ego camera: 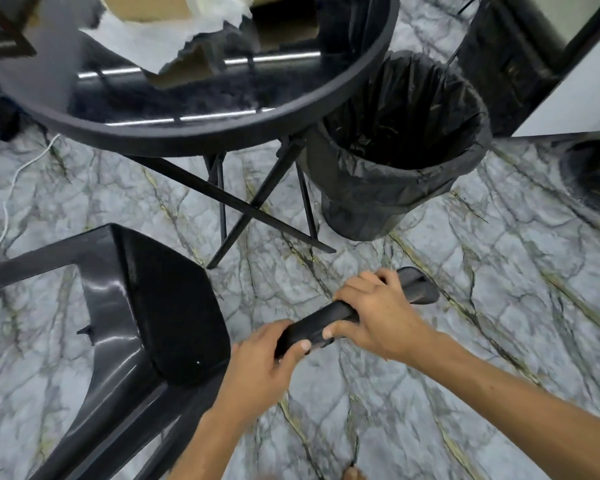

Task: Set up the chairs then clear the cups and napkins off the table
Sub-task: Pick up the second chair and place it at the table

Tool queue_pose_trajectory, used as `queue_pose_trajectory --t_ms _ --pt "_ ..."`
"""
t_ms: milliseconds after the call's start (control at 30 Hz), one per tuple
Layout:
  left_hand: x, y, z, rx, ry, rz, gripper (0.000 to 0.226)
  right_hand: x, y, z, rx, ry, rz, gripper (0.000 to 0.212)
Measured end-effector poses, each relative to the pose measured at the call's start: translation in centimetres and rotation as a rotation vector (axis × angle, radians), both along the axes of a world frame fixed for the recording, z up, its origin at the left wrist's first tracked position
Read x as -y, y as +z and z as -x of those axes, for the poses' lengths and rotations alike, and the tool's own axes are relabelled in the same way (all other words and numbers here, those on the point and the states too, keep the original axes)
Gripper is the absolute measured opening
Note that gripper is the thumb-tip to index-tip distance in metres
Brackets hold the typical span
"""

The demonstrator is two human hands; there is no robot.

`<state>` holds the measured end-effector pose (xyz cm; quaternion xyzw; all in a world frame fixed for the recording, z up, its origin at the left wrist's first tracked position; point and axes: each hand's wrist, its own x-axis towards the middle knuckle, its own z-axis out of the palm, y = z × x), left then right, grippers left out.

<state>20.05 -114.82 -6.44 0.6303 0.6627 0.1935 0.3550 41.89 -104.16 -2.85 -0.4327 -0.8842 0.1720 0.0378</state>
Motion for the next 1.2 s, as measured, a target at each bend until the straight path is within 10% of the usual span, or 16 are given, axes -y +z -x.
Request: queue_pose_trajectory --t_ms 400,633,1200 --pt "3.9 14.4 0.9 0.281 0.171 -0.179 0.024 0.8 20.4 0.7 0.154 0.08 -0.257 0.061" --pt "7.2 18.0 2.9 0.26 0.227 -0.106 0.023 1.9 26.5 0.1 -0.125 -0.021 0.156 0.039" --pt "10.3 26.1 4.3 0.191 0.298 -0.307 0.026 5.6 34.1 7.8 -0.267 0.24 0.193 0.036"
